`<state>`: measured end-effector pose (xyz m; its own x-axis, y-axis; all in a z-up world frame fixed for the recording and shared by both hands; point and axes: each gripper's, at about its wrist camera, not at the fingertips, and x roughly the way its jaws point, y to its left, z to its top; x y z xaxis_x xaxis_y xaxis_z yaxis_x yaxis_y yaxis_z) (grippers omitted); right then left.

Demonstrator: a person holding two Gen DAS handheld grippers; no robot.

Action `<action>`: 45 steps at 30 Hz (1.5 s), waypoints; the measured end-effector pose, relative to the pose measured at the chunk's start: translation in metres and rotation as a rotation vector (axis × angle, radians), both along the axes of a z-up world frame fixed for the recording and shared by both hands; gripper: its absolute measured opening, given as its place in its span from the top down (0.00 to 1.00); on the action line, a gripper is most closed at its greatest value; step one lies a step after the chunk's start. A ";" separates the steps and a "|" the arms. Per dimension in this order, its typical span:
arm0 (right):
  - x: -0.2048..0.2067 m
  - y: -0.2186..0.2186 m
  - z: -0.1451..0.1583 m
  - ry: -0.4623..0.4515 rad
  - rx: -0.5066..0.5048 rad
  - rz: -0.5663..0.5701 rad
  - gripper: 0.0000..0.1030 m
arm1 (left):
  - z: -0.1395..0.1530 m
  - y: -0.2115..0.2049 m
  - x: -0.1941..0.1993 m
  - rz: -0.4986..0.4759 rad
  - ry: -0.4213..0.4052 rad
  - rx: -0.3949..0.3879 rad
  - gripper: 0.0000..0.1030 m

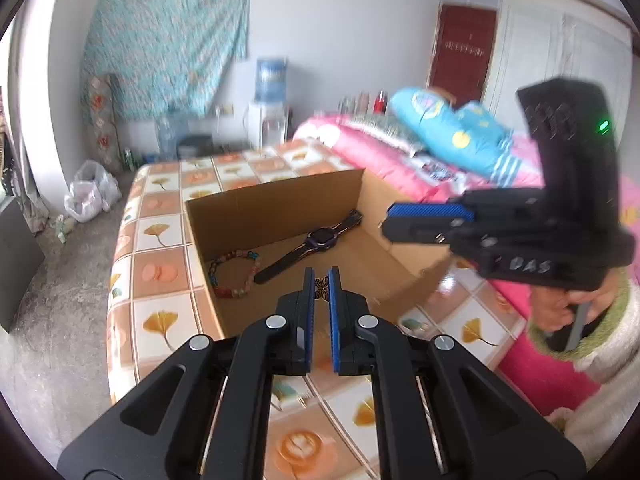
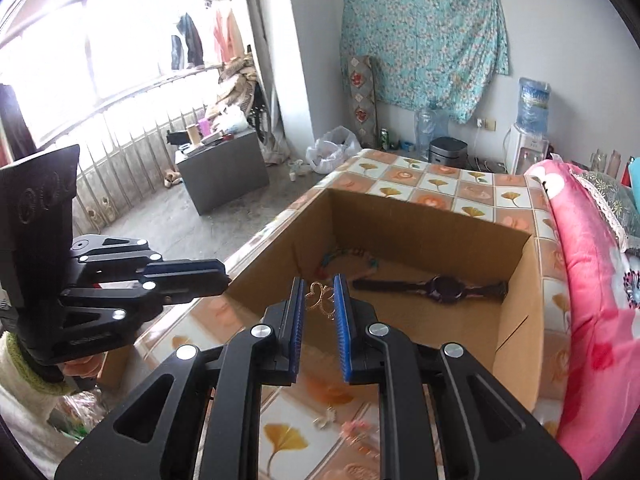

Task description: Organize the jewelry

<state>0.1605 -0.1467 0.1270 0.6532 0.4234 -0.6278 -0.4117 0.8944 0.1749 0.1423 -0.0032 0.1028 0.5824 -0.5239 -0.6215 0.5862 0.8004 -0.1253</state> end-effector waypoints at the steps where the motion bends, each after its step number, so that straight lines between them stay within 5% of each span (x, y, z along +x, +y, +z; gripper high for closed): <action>1: 0.022 -0.002 -0.003 0.057 -0.014 -0.010 0.85 | -0.002 -0.004 0.015 -0.007 0.042 0.008 0.94; 3: 0.056 -0.005 -0.015 0.174 -0.014 -0.021 0.85 | -0.014 -0.018 0.057 -0.029 0.189 0.016 0.94; 9: 0.144 -0.016 -0.085 0.564 0.016 -0.059 0.85 | -0.063 -0.060 0.115 -0.057 0.381 0.203 0.94; 18: 0.169 -0.023 -0.130 0.723 0.044 -0.127 0.84 | -0.094 -0.071 0.144 -0.005 0.503 0.250 0.94; 25: 0.168 -0.025 -0.126 0.704 0.068 -0.136 0.84 | -0.097 -0.074 0.145 0.025 0.473 0.286 0.85; 31: 0.150 -0.040 -0.101 0.625 0.084 -0.146 0.84 | -0.076 -0.063 0.143 0.044 0.427 0.216 0.85; 36: 0.109 -0.050 -0.048 0.446 0.164 -0.088 0.83 | -0.031 -0.034 0.114 0.064 0.299 0.096 0.84; 39: 0.065 -0.057 -0.017 0.321 0.187 -0.043 0.74 | -0.007 -0.003 0.080 0.096 0.195 0.003 0.73; 45: -0.013 -0.068 -0.002 0.195 0.216 -0.008 0.72 | 0.003 0.048 -0.006 0.107 -0.020 -0.106 0.64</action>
<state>0.1477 -0.2145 0.1253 0.5334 0.5563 -0.6373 -0.3444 0.8309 0.4370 0.1361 0.0445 0.1053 0.6499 -0.5208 -0.5535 0.5019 0.8410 -0.2020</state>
